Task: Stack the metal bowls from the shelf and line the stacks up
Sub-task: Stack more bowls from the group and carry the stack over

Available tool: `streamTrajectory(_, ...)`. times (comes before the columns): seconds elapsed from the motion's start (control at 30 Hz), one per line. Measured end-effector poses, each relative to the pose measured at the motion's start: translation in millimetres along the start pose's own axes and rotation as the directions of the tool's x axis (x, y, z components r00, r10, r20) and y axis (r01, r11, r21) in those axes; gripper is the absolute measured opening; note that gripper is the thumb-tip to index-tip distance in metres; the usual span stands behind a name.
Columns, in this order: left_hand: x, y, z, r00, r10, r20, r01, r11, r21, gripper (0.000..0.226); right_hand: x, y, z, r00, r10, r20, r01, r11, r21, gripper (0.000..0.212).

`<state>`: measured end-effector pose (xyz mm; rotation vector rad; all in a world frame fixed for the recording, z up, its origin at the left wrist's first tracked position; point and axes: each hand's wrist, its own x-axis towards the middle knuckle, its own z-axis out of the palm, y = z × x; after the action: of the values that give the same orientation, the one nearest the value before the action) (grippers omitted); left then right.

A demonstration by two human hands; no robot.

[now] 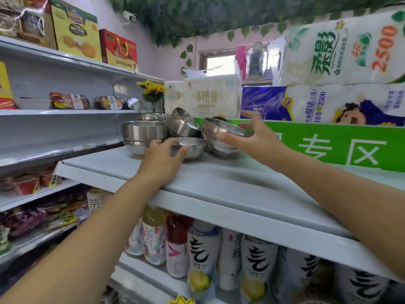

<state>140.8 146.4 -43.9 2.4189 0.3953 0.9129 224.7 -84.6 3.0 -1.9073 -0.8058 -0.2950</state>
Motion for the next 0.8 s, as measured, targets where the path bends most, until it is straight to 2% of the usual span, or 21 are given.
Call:
streamTrajectory(0.13,0.6,1.7,-1.8,0.997,-0.040,0.073,0.038,0.999,0.029,0.060,-2.5,-0.4,-3.1,1.000,0.011,-0.011,-0.011,0.999,0.052,0.111)
streamTrajectory(0.33,-7.3,4.5,-5.4,0.997,-0.071,0.018,0.072,0.990,-0.121,0.048,-3.8,-2.3,-2.1,1.000,0.018,-0.019,-0.016,0.995,0.102,0.115)
streamTrajectory(0.5,-21.6,7.7,-11.3,0.999,-0.005,-0.049,-0.012,0.940,-0.340,0.035,-13.9,-9.5,-2.5,1.000,-0.007,-0.029,0.011,0.991,0.130,0.110)
streamTrajectory(0.63,-27.8,9.2,-16.6,0.987,0.125,0.097,-0.064,0.878,-0.475,0.040,-17.1,-16.2,-11.2,0.999,-0.001,-0.046,0.007,0.991,0.136,0.114)
streamTrajectory(0.8,-30.9,12.4,-19.0,0.962,0.166,0.218,-0.034,0.861,-0.507,0.062,-19.6,-11.2,-5.0,1.000,0.009,0.023,-0.011,0.995,0.098,0.117)
